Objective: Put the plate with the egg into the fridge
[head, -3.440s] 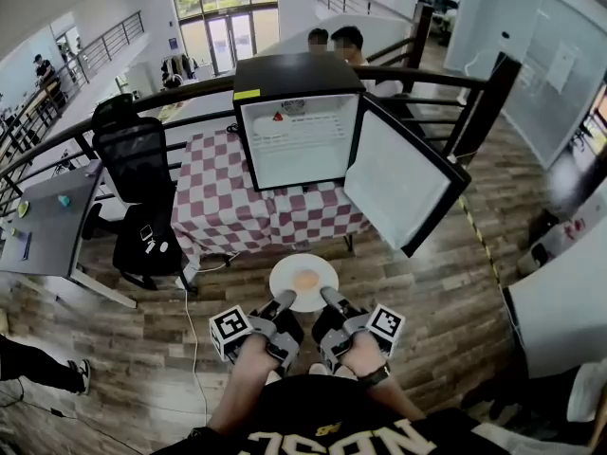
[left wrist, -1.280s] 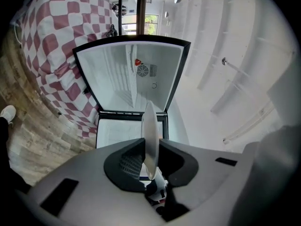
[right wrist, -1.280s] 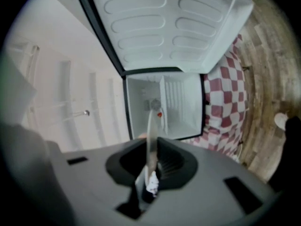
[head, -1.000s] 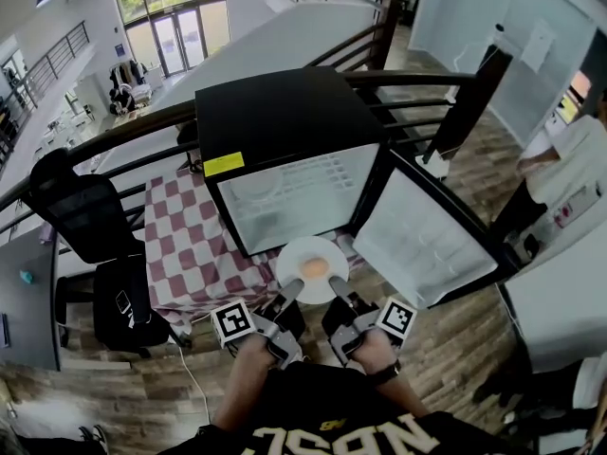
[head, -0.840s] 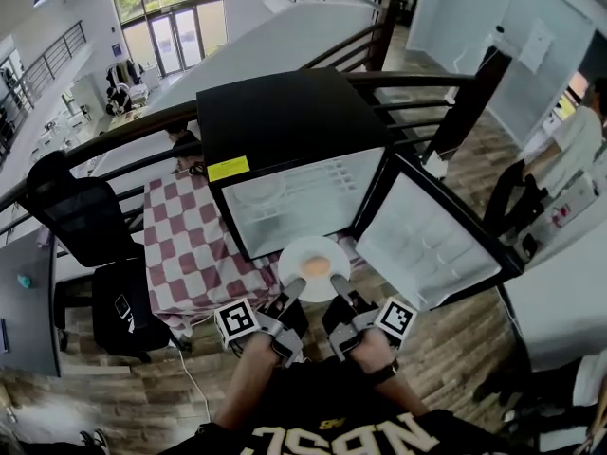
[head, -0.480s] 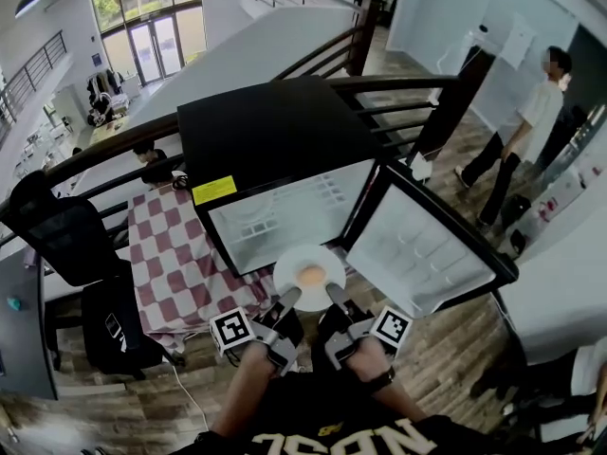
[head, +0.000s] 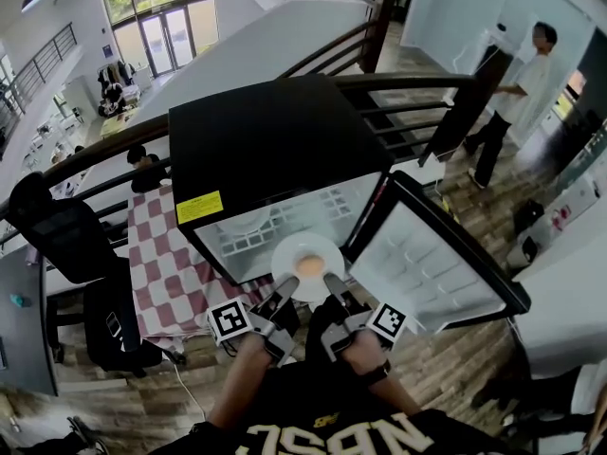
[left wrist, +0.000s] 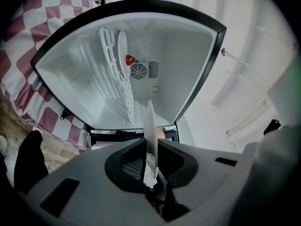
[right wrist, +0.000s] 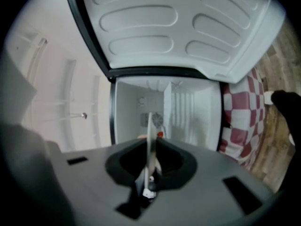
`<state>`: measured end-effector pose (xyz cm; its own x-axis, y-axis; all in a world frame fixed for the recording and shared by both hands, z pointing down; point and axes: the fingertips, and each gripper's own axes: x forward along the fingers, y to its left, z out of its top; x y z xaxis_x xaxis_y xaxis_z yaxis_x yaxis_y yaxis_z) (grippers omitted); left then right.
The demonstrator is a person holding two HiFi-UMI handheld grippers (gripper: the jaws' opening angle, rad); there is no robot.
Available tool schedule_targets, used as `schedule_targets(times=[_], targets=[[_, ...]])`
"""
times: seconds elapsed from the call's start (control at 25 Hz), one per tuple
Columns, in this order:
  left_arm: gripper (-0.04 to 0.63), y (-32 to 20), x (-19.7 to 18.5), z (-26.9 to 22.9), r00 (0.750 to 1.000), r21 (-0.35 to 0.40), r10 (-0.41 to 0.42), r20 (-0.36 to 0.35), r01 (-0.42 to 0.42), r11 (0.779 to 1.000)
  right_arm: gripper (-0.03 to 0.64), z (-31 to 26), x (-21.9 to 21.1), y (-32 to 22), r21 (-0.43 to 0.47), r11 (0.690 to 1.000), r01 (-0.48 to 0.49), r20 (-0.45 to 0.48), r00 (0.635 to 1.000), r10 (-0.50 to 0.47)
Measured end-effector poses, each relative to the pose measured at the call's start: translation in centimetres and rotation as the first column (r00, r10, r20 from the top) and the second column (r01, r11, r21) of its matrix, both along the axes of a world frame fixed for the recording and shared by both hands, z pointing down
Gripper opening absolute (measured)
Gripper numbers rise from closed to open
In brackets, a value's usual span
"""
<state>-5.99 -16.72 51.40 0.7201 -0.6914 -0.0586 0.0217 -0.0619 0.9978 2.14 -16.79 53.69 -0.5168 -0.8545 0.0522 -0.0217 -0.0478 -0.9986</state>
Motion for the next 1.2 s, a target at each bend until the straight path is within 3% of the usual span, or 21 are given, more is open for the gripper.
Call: schedule_targets(times=[0.44,0.88,1.2], targets=[[0.054,-5.9,1.9,1.3,0.996,0.003,-0.011,0.085,0.011,1.0,0.054,1.9,1.7,-5.9,-0.026,1.0,0.002,-0.12,0.993,-0.005],[0.054,-9.4,2.0,3.4,0.996,-0.051,-0.068,0.056,0.071,0.996,0.054,2.9,2.0,-9.6,-0.034,0.999,0.003,-0.095,0.995,-0.007],[0.054,-10.9,1.2,4.1,0.992,-0.039,-0.086,0.087,0.09,0.995,0.054,3.3,1.1,-11.3,-0.048,0.998,0.044,-0.099,0.994,-0.049]])
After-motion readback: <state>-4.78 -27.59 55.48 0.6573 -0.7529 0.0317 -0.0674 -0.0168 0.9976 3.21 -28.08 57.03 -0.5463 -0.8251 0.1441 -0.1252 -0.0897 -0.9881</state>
